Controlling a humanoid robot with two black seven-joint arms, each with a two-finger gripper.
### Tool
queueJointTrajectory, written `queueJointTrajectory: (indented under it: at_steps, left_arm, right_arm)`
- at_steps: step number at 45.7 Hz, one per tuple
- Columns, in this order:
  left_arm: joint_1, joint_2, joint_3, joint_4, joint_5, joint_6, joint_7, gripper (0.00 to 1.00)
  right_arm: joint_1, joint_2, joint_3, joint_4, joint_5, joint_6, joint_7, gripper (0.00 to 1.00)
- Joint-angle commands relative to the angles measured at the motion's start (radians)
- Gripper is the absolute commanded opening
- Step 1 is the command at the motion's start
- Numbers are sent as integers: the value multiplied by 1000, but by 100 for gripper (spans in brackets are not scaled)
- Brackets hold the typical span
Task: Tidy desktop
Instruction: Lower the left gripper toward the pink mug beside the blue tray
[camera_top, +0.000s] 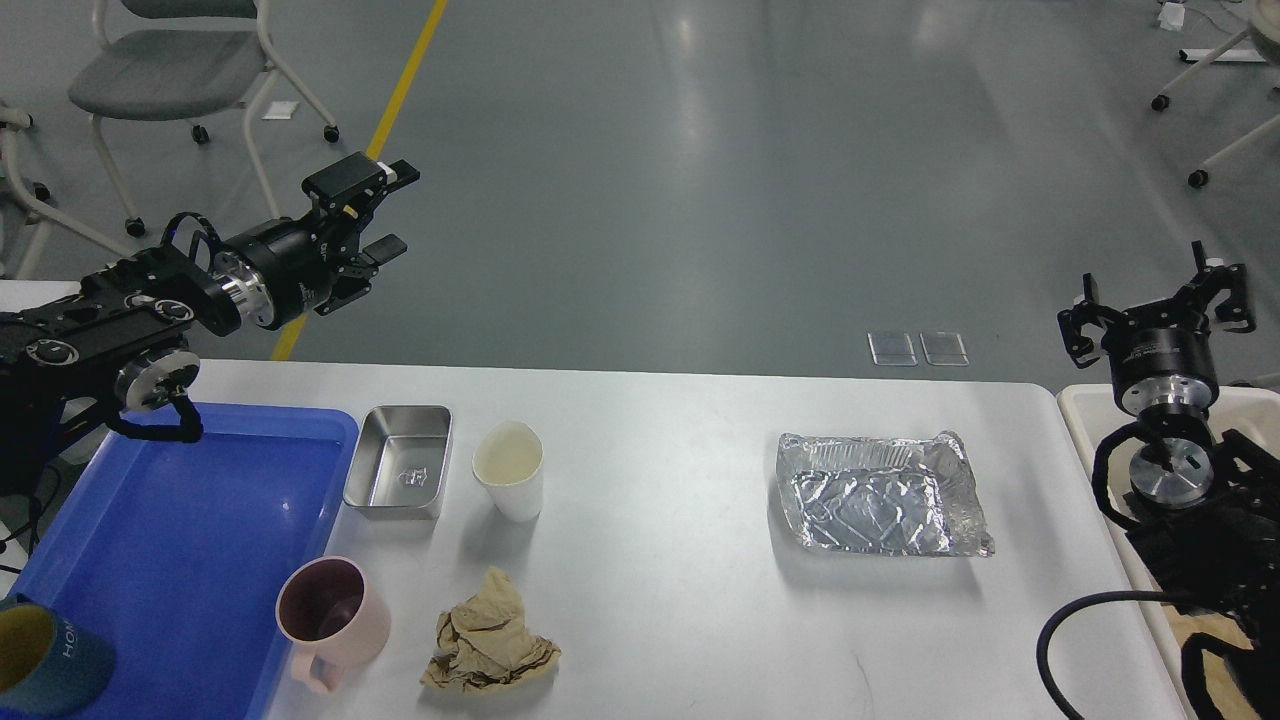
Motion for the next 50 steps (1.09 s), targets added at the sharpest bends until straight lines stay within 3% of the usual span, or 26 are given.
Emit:
queueJointTrajectory:
  at_steps: [1,15,26,34,41,50]
  left_arm:
    - [-50,9,105,-13,1,72,-1,97]
    - [-150,64,185,-76,-1,35,-1,97]
    - [-159,79,171,-76,1,-8,2,97]
    - [-176,105,150,-75,24,-51,66,95]
    - [-178,115,136,-76,84,-86,84,97]
    - [-164,101,82,-72,82,-167,207,97]
  right_arm:
    - [-1,4,0,0,0,0,1,100]
    - [-3,27,0,0,0,0,2,100]
    - [-3,45,0,0,0,0,4,100]
    - [-1,50,0,0,0,0,4,100]
    - [-3,50,-1,0,-1,0,4,100]
    - [-1,60,-1,0,-1,-2,4,100]
